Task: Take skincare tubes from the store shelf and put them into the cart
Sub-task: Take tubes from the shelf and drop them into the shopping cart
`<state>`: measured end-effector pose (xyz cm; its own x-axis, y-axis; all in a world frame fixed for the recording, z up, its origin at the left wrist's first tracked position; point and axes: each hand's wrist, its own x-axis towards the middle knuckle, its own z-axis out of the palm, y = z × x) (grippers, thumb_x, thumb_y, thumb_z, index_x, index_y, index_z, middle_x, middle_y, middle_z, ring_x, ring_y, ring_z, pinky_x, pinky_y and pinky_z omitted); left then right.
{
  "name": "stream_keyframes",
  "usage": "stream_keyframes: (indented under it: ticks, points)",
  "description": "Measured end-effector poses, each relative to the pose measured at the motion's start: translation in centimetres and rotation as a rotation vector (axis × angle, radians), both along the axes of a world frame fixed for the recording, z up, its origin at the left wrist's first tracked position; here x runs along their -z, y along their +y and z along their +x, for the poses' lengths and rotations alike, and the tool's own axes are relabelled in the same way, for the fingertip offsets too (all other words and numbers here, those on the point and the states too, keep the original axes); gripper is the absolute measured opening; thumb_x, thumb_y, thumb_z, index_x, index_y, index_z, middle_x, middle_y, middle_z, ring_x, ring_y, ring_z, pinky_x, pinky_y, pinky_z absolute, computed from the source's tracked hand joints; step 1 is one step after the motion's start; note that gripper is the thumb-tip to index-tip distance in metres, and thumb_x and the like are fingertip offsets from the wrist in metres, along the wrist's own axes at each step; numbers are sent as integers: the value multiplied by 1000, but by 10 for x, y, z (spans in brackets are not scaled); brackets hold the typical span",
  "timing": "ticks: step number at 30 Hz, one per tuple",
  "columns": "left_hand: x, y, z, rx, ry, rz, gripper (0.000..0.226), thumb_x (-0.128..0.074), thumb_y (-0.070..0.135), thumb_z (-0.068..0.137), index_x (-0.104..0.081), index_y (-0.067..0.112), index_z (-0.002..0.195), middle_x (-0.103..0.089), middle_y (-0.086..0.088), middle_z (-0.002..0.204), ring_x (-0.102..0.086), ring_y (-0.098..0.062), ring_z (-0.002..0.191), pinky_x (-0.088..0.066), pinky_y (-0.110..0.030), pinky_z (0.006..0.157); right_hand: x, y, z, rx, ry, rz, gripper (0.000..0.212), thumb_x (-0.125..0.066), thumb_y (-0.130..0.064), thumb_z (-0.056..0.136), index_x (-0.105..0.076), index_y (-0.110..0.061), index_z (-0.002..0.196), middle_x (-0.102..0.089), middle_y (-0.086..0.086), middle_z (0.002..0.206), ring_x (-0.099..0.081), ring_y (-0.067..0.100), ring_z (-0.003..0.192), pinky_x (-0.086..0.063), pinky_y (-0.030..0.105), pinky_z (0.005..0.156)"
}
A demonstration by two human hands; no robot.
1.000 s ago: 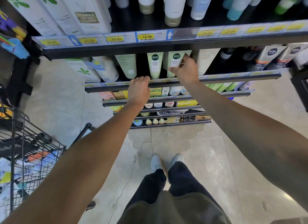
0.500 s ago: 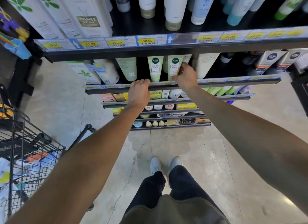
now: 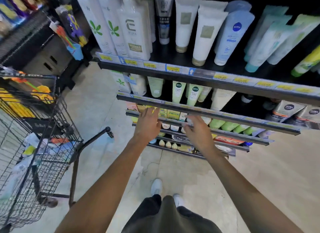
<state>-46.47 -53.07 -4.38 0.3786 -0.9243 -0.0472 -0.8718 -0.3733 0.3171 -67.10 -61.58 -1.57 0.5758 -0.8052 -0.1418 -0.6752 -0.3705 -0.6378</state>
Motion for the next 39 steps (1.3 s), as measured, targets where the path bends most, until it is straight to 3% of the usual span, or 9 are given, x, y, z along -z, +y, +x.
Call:
stream_keyframes:
  ticks: [7,11,14,19,24,27,31,35,39]
  points:
    - [-5,138,-27,-401,-11,-132,49,-49,39,99,-58,10,137,-61,-15,133,-58,-39,120,-47,-52,103,-10,68,19,-424,86,-95,49,-51,-45,105,-58,-15,142,-51,4,152,-45,24,141,-38,38,115]
    - [-1,209,-29,-609,13,-89,47,-49,41,102,-53,16,141,-57,-10,139,-54,-34,127,-44,-49,108,-11,108,50,-609,52,-75,45,-55,-38,105,-56,-20,145,-49,-1,153,-41,20,145,-34,32,115]
    - [-1,258,-24,-747,17,-83,50,-42,47,101,-52,19,141,-57,-6,139,-53,-31,127,-43,-48,107,-5,139,83,-731,56,-20,47,-50,-44,104,-51,-26,149,-42,-6,158,-35,17,149,-31,31,117]
    - [-10,332,-6,-953,-38,-148,44,-57,38,100,-58,14,137,-62,-9,133,-58,-33,121,-49,-48,104,-2,191,161,-949,73,-28,50,-45,-51,105,-49,-30,150,-39,-7,161,-31,12,149,-31,34,121]
    - [-10,403,30,-1091,-28,-173,47,-46,45,100,-58,13,133,-64,-7,125,-61,-31,112,-51,-45,95,-13,247,245,-1075,58,-58,62,-35,-62,102,-50,-25,149,-44,-4,158,-36,16,147,-36,38,119]
    - [-9,434,48,-1156,-15,-183,45,-52,42,99,-60,13,134,-64,-7,125,-61,-30,112,-52,-45,95,-16,273,288,-1107,27,-48,72,-29,-70,96,-55,-23,144,-50,-3,152,-45,18,141,-43,41,112]
    - [-4,458,72,-1207,25,-184,44,-64,32,97,-63,8,133,-67,-10,122,-64,-32,109,-54,-44,94,-13,295,324,-1122,53,-25,60,-37,-64,99,-55,-26,143,-50,-6,150,-46,17,139,-45,40,111]
    - [1,467,107,-1233,79,-161,44,-60,34,99,-59,10,136,-66,-9,124,-62,-31,111,-52,-44,95,-7,302,344,-1129,102,-40,49,-46,-49,104,-53,-24,145,-49,-4,151,-43,17,141,-39,35,114]
    - [9,469,165,-1230,139,-116,46,-55,37,101,-54,13,140,-63,-9,127,-59,-32,115,-51,-44,95,10,295,366,-1112,176,-26,48,-47,-49,104,-51,-27,147,-45,-6,155,-40,15,144,-33,31,116]
